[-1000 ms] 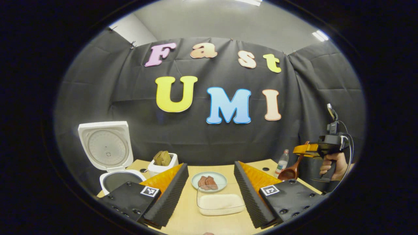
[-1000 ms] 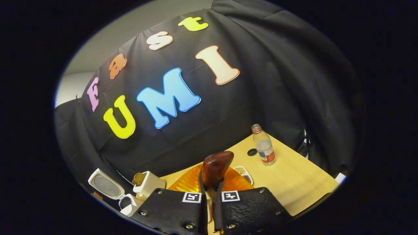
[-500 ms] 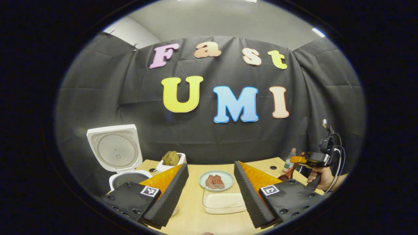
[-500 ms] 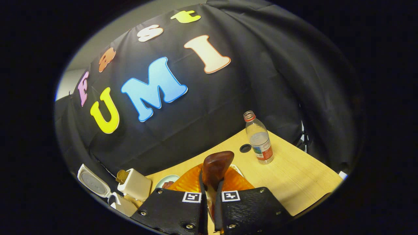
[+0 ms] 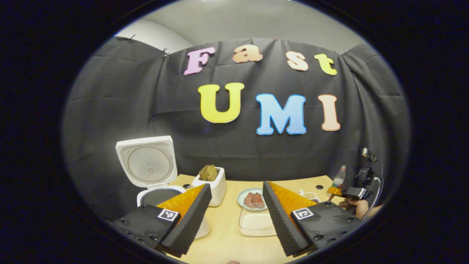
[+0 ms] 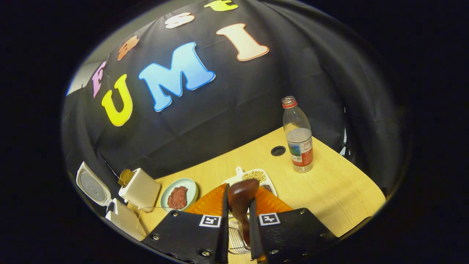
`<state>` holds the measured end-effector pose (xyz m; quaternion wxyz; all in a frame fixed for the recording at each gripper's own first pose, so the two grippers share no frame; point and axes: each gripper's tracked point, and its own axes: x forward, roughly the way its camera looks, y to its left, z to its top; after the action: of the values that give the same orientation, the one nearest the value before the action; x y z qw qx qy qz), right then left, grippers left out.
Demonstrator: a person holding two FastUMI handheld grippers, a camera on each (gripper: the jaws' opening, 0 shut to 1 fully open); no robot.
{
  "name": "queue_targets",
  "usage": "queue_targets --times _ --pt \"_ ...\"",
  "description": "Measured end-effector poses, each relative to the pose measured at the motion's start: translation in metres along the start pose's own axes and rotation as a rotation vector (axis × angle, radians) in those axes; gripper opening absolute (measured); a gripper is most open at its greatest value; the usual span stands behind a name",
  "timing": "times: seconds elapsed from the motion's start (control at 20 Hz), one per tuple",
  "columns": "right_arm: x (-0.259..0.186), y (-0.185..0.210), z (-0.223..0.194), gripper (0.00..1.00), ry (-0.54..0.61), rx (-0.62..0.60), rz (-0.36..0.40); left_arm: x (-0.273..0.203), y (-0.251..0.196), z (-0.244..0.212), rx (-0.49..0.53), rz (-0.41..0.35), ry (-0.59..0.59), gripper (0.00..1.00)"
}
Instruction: Close the left gripper, press the button to open the rice cooker; take a wooden spoon from the chopstick holder with the right hand, scoop a spoonful of rice and pour it into the rice cooker, then put the wooden spoon back into the chopstick holder.
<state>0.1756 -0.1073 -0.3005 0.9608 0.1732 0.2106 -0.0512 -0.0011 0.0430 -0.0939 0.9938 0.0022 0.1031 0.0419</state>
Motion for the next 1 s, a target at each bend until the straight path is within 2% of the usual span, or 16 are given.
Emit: queue_targets --times 0.05,0.1,0.2,0.25,0.35,0.4,0.6,0.9,1.0 --pt "-0.006 -0.007 0.006 0.23 -0.003 -0.011 -0.017 0.0 0.001 0.005 -0.009 -0.008 -0.01 0.97" --pt "-0.011 -0.014 0.009 0.52 -0.009 -0.02 -0.041 0.0 0.004 0.008 -0.012 -0.015 -0.021 0.99" --pt "-0.027 -0.029 0.015 0.98 -0.024 -0.039 -0.103 0.005 0.012 0.017 -0.012 -0.035 -0.044 0.97" --pt "-0.04 -0.032 0.022 0.98 -0.043 -0.039 -0.13 0.009 0.015 0.02 -0.014 -0.053 -0.052 0.99" --pt "-0.069 -0.026 0.037 0.98 -0.092 -0.045 -0.15 0.016 0.025 0.028 -0.023 -0.082 -0.067 0.95" --pt "-0.084 -0.014 0.046 0.98 -0.112 -0.053 -0.124 0.019 0.036 0.034 -0.033 -0.081 -0.084 0.99" --pt "-0.14 0.039 0.08 0.98 -0.215 -0.166 -0.067 0.029 0.071 0.059 -0.075 -0.083 -0.137 0.99" --pt "-0.179 0.135 0.107 0.97 -0.301 -0.229 0.055 0.054 0.162 0.075 -0.064 -0.005 -0.137 0.96" --pt "-0.188 0.156 0.111 0.98 -0.327 -0.251 0.076 0.067 0.198 0.087 -0.074 0.023 -0.145 0.95"
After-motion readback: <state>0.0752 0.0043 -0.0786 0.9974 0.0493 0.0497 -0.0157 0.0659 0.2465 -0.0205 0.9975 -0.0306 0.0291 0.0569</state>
